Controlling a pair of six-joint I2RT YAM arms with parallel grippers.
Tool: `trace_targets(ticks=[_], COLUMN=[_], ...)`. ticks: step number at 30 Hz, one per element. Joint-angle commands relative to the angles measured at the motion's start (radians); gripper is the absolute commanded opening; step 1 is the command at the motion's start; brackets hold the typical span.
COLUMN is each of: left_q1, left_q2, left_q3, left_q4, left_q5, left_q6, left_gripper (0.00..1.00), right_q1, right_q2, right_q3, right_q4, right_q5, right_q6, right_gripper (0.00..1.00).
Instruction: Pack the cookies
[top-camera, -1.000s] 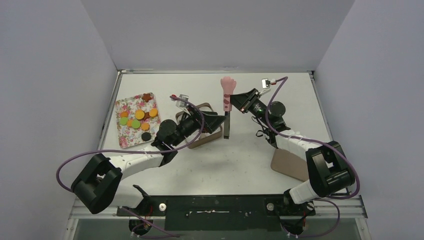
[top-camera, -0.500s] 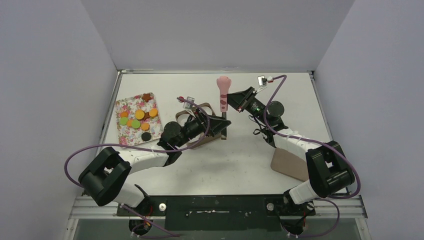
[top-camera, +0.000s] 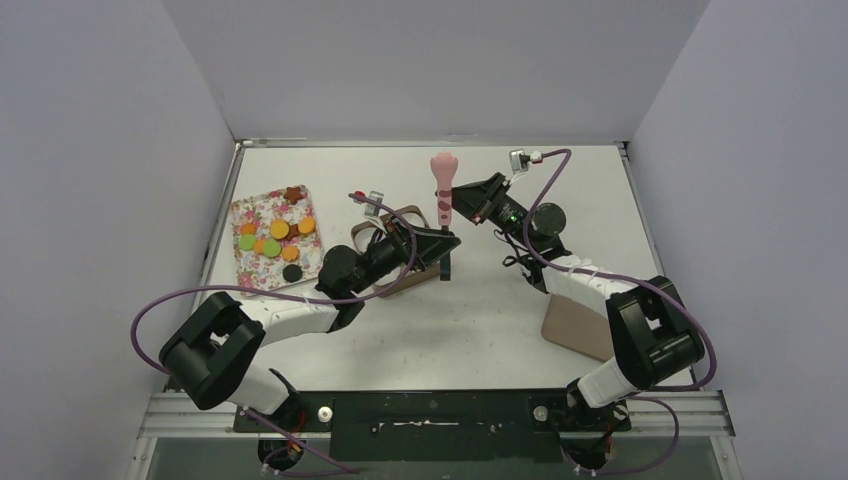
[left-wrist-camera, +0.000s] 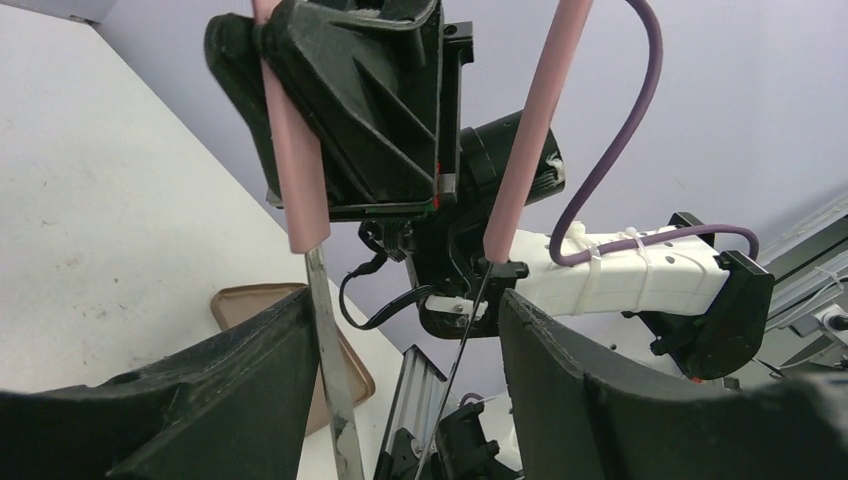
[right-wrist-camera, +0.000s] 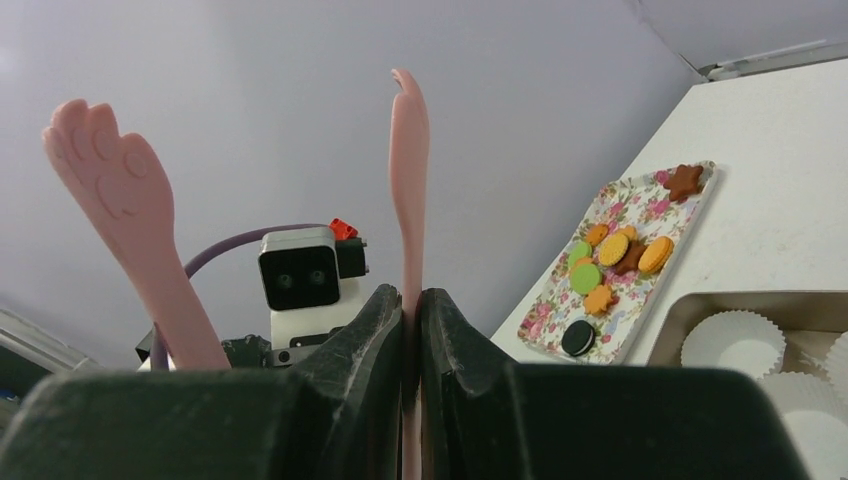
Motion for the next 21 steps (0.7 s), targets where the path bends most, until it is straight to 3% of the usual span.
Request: trace_targets(ticks=[1,13,21], left_q1=[-0.004,-0.003,-0.002], left_q2=[0.009,-0.004,-0.069], left_q3=[0.033,0.000,-0.035], left_q4=[0.087,0.115,0.001], left_q5=[0.011,-0.023,-0.079], left_q6=[-0.018,-0.019,0.071], left_gripper=[0.61,0.46,0.32], right_q1=[0.013,0.026,0.023], right_q2=[0.014,0.031,0.020], right_q3=[0.049,0.051,0.026], right_q4=[0.091,0.096,0.091], right_q5=[-0.018,-0.033,-0.025], right_q6=[0.011,0.012,-0.003], right_gripper=[0.00,0.00,0.23])
